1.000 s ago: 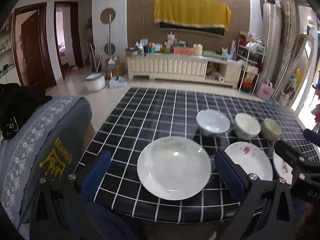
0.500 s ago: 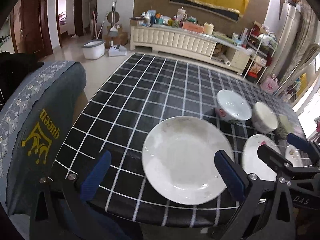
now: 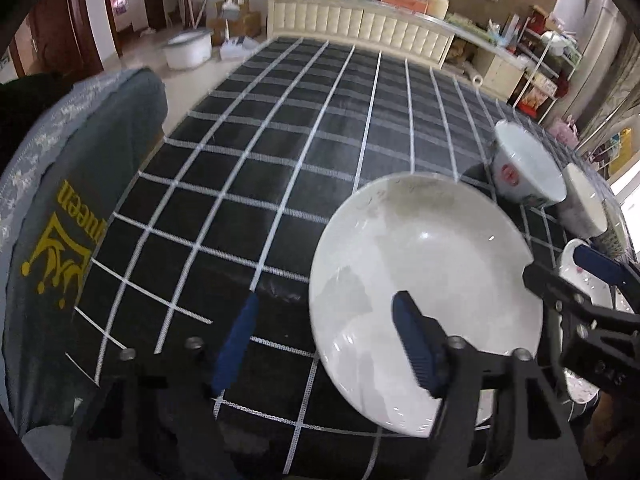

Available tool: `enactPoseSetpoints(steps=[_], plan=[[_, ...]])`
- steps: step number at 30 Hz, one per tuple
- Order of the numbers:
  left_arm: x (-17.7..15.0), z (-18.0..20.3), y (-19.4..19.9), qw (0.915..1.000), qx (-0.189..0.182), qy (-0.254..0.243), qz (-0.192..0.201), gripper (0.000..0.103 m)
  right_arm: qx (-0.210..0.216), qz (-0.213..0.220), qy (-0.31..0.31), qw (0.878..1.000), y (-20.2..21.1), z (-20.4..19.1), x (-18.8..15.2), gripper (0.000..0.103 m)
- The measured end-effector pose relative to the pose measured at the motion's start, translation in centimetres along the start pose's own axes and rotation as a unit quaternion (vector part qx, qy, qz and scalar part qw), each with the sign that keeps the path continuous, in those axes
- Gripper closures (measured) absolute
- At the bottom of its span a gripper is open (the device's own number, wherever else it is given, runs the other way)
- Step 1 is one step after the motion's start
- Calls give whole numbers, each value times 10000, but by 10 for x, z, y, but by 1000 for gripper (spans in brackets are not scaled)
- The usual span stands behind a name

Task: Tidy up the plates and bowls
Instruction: 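Reach the left tool to the pink-petal plate and grip its rim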

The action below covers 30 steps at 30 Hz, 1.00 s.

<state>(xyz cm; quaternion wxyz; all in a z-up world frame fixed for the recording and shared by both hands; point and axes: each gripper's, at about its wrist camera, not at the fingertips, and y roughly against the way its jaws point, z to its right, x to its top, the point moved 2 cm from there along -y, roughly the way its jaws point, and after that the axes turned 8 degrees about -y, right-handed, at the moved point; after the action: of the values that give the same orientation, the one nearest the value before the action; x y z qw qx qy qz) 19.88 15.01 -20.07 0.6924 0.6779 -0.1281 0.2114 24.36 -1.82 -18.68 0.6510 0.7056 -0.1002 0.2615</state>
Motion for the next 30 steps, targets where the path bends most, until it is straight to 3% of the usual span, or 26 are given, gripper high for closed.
enactPoseSetpoints(steps=[5, 11, 14, 16, 17, 30], plan=[[-3, 0, -11, 9998, 104, -175, -65, 38, 13, -165, 8, 9999, -11, -1, -4, 35], [-3, -6, -25, 9997, -19, -33, -224, 48, 124, -404, -43, 9991, -23, 3, -7, 50], [0, -2, -26, 9997, -104, -67, -200, 56, 129, -395, -29, 9991, -24, 2, -9, 57], [1, 2, -25, 9996, -182, -141, -173, 71, 232, -399, -6, 9989, -23, 0, -10, 64], [1, 5, -24, 9994, -255, -176, -164, 74, 260, -396, 27, 9989, -22, -2, -10, 65], [3, 3, -18, 9997, -171, -113, -112, 74, 302, -342, -128, 9989, -12, -8, -6, 65]])
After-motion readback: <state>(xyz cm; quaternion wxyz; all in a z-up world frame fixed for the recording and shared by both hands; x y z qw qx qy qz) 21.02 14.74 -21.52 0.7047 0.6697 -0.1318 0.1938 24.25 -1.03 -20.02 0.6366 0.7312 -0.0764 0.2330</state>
